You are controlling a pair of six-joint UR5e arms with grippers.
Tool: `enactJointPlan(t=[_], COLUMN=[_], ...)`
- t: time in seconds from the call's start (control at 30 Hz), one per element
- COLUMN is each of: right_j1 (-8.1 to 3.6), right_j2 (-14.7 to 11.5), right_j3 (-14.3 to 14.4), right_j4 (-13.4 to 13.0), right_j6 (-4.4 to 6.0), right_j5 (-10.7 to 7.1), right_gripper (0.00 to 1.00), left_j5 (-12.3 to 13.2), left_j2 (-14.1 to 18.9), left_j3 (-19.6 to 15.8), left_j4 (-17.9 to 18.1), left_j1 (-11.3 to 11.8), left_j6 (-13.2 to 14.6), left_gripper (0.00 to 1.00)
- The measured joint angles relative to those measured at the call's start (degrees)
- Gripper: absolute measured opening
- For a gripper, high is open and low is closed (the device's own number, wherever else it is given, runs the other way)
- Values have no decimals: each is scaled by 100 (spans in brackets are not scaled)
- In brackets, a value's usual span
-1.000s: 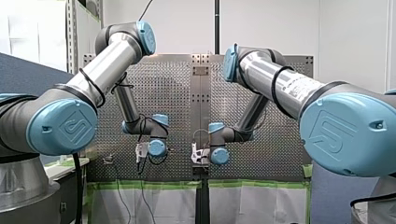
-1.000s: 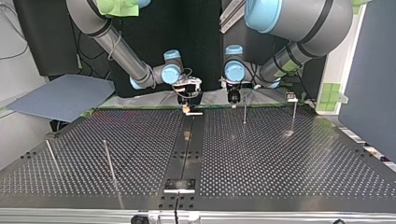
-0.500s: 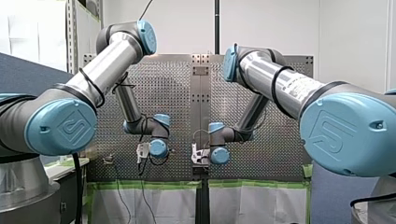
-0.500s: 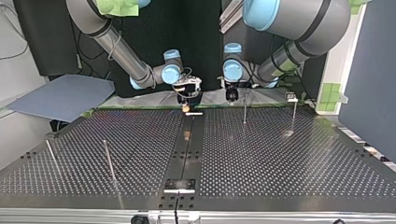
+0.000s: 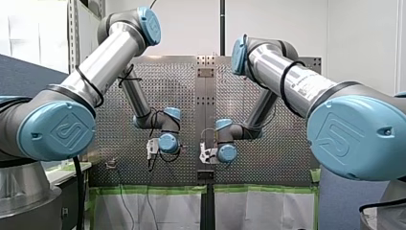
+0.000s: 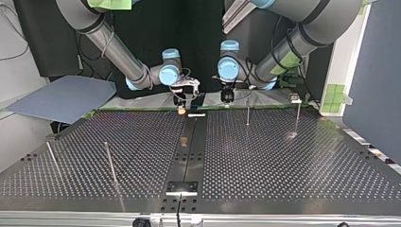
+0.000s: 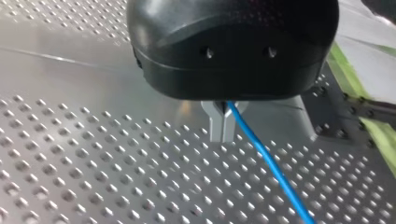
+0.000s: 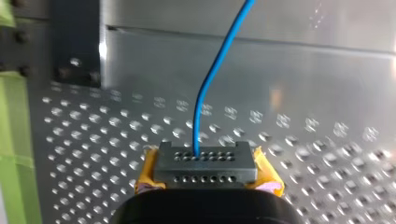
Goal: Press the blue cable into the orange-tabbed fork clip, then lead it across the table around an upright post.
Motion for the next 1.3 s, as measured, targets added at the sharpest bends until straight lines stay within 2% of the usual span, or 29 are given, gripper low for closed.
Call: enactJointPlan(t=[0.07,0.17,0.4,0.7,0.93,1.3], right_j1=[-27,-46,-37,-21,-13,-5], right_j2=[-94,-240,-546,-935,-1235,-1701], right_j3=[94,241,491,520,522,506], right_j4=[-73,-79,85,333,428,479], right_j6=[65,108,145,179,208,399], right_j5=[-6,1,30,26,5,-132], right_gripper=[0,0,0,0,0,0], left_j5=[-48,-123,-184,-187,-187,-180], left_j2=[113,271,577,1023,1391,1907], left_j3=[-1,-1,0,0,0,49], left_j4=[-101,-221,-456,-618,-680,-715], left_j1=[-66,-156,-285,-372,-391,-412], left_j6=[-9,-29,-49,-52,-55,-67], left_gripper=[0,0,0,0,0,0])
